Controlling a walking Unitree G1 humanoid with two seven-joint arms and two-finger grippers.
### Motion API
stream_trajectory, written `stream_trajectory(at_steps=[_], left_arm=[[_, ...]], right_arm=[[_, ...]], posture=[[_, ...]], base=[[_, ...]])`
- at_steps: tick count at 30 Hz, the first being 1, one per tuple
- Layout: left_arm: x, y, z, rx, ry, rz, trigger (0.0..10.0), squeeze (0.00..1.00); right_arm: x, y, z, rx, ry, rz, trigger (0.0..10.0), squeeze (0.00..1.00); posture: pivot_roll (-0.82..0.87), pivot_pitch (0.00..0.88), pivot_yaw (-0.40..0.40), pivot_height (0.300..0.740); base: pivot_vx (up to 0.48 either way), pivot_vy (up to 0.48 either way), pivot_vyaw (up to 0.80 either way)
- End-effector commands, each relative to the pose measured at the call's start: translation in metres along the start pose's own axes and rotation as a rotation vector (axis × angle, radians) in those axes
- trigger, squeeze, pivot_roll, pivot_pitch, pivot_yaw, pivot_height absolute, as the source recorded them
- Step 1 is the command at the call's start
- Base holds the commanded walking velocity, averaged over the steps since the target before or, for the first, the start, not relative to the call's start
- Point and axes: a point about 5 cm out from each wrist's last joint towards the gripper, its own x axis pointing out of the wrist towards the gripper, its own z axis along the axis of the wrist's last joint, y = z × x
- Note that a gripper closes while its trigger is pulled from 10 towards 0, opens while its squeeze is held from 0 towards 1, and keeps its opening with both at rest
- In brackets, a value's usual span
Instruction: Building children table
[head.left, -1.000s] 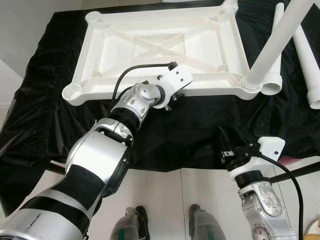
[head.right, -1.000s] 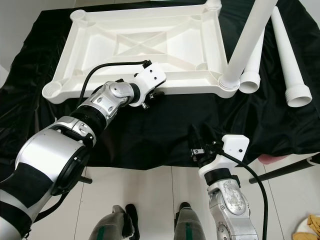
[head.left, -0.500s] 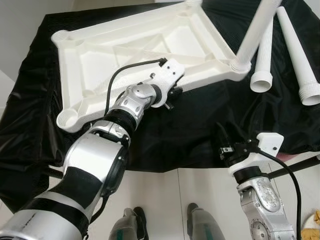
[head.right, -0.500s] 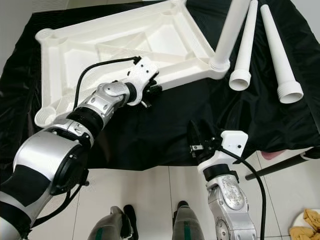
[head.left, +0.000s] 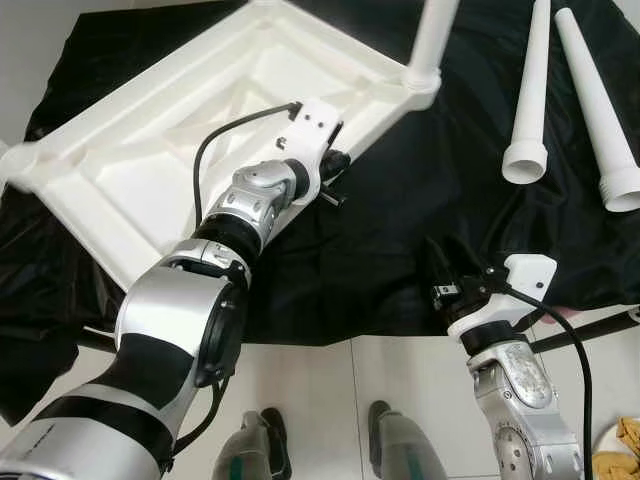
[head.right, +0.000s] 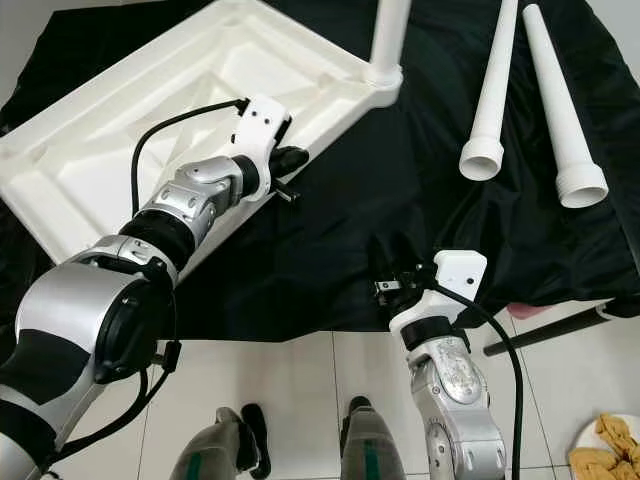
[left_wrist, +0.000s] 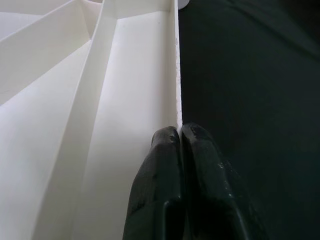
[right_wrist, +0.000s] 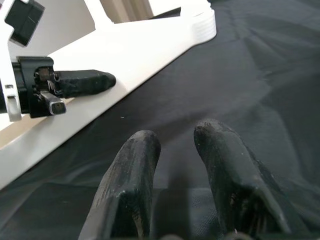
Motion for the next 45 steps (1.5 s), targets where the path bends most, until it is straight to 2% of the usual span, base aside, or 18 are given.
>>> stream_trajectory(at_steps=[1,5,6,7,8,9,11,12,13,19,20,24,27,30,34,37,38,45], left_arm=[[-0.017,0.032,-0.039,-0.046,0.142,0.651,0.0,0.0],[-0.016,0.029,-0.041,-0.056,0.153,0.648,0.0,0.0],[-0.015,0.027,-0.042,-0.062,0.159,0.64,10.0,0.0],[-0.009,0.019,-0.036,-0.063,0.133,0.586,10.0,0.0],[-0.009,0.019,-0.036,-0.063,0.133,0.586,10.0,0.0],[0.002,0.003,-0.019,-0.075,0.034,0.463,10.0,0.01],[0.007,-0.005,-0.008,-0.08,-0.031,0.393,10.0,0.01],[0.009,-0.009,-0.004,-0.101,-0.057,0.354,10.0,1.0],[0.01,-0.012,-0.002,-0.116,-0.069,0.333,10.0,1.0],[0.014,-0.021,0.014,-0.054,-0.12,0.243,10.0,1.0],[0.014,-0.023,0.022,-0.023,-0.152,0.22,10.0,0.0],[0.014,-0.024,0.027,-0.013,-0.179,0.191,10.0,0.0],[0.011,-0.025,0.04,0.084,-0.245,0.158,10.0,0.0],[0.008,-0.023,0.043,0.111,-0.257,0.169,10.0,0.0],[-0.001,-0.003,0.039,0.172,-0.215,0.251,10.0,0.0],[-0.014,0.017,0.029,0.265,-0.147,0.305,10.0,0.0],[-0.014,0.017,0.029,0.265,-0.147,0.305,10.0,0.0],[-0.048,0.057,0.021,0.486,-0.029,0.438,10.0,0.0]], right_arm=[[-0.001,0.003,-0.005,0.014,0.019,0.016,10.0,0.0],[0.0,0.002,-0.005,0.013,0.017,0.016,10.0,0.0],[0.0,0.002,-0.005,0.012,0.017,0.015,10.0,0.0],[0.001,0.002,-0.005,0.012,0.016,0.014,10.0,0.0],[0.001,0.002,-0.005,0.012,0.016,0.014,10.0,0.0],[0.001,0.002,-0.005,0.013,0.014,0.012,10.0,0.0],[0.001,0.002,-0.005,0.013,0.014,0.012,10.0,0.0],[0.001,0.002,-0.005,0.014,0.014,0.012,10.0,0.0],[0.001,0.002,-0.005,0.014,0.014,0.011,10.0,0.0],[0.002,0.002,-0.007,0.015,0.014,0.012,10.0,0.0],[0.003,0.002,-0.008,0.017,0.014,0.014,10.0,0.0],[0.004,0.002,-0.008,0.018,0.014,0.016,10.0,0.0],[0.011,0.004,-0.01,0.025,0.012,0.035,10.0,0.0],[0.014,0.005,-0.011,0.028,0.009,0.044,10.0,0.0],[0.019,0.006,-0.012,0.03,0.006,0.06,10.0,0.0],[0.022,0.007,-0.013,0.033,0.002,0.076,10.0,0.0],[0.022,0.007,-0.013,0.033,0.002,0.076,10.0,0.0],[0.028,0.005,-0.013,0.025,-0.008,0.084,10.0,0.0]], posture=[[-0.08,0.203,0.082,0.74],[-0.08,0.202,0.083,0.74],[-0.08,0.202,0.083,0.74],[-0.08,0.201,0.087,0.74],[-0.08,0.201,0.087,0.74],[-0.08,0.2,0.086,0.74],[-0.08,0.2,0.086,0.74],[-0.07,0.199,0.087,0.74],[-0.07,0.198,0.087,0.74],[-0.06,0.194,0.083,0.74],[-0.05,0.19,0.079,0.74],[-0.04,0.187,0.075,0.74],[-0.01,0.177,0.064,0.74],[0.0,0.171,0.06,0.74],[0.02,0.161,0.05,0.74],[0.03,0.153,0.044,0.74],[0.03,0.153,0.044,0.74],[0.04,0.135,0.033,0.74]], base=[[0.0,0.0,0.0],[0.0,0.0,0.0],[0.0,0.0,0.0],[0.0,0.0,0.0],[0.0,0.0,0.0],[0.0,0.0,0.0],[0.0,0.0,0.0],[0.0,0.0,0.0],[0.0,0.0,0.0],[0.0,0.0,0.0],[0.0,0.0,0.0],[0.0,0.0,0.0],[0.0,0.0,0.0],[0.0,0.0,0.0],[0.0,0.0,0.0],[0.0,0.0,0.0],[0.0,0.0,0.0],[0.0,0.0,0.0]])
